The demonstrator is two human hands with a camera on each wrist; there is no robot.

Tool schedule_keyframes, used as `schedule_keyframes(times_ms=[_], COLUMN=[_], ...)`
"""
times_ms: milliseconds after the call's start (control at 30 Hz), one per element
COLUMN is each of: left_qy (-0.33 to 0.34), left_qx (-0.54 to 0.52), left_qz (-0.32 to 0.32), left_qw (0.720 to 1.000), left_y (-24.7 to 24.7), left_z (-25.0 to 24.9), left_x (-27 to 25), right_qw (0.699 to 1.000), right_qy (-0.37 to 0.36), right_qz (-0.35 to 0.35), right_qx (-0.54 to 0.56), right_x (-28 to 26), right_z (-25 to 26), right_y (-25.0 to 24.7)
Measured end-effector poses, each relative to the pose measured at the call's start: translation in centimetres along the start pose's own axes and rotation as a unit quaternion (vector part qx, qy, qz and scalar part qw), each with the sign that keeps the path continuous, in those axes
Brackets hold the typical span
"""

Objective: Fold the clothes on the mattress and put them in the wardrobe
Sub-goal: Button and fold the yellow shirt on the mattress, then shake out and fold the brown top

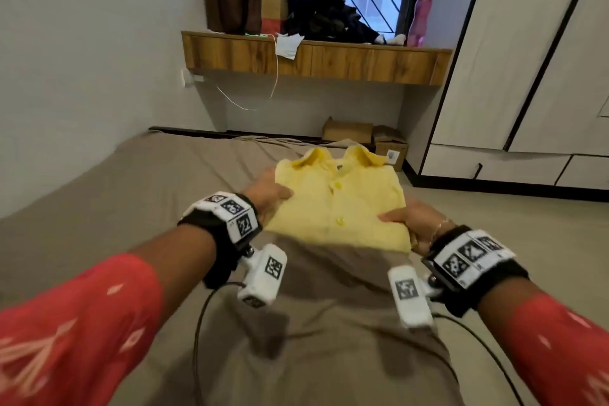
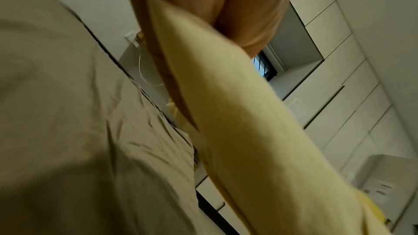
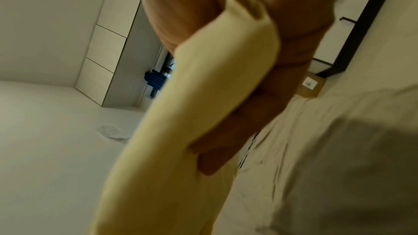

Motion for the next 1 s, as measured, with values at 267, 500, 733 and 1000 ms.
schedule_keyframes(times_ms=[267,500,733,1000], left_qy=[-0.045,-0.119,-0.061,-0.184], left_qx=[0.097,0.253,0.178,0.280], left_qz=[0.031,0.121,0.196,0.262], left_qw=[0.994,0.953,0.962,0.905], left_y=[2.5,6.2,5.9,2.5], left_z=[6.6,17.2,15.7,16.5], left_x=[16.0,18.1,13.0,-4.1], right_qw=[0.998,0.993,0.966,0.950], right_qy=[-0.022,0.089,0.104,0.159], right_qz=[-0.002,-0.029,-0.189,-0.216], right_qx=[-0.063,0.074,0.146,0.160], right_x=[18.0,22.1,18.5,4.6], right_z=[-2.2,-11.2,-12.2,-12.3], right_y=[-3.2,-6.5,-8.3,-5.4])
Point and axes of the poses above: each hand's wrist, its own x-axis towards the middle knuckle, its own y-axis out of the palm, z = x × y, the point moved 5 cm from there along x, towards the middle knuckle, and after that the axes turned 12 degrees about x, right-handed, at the moved point
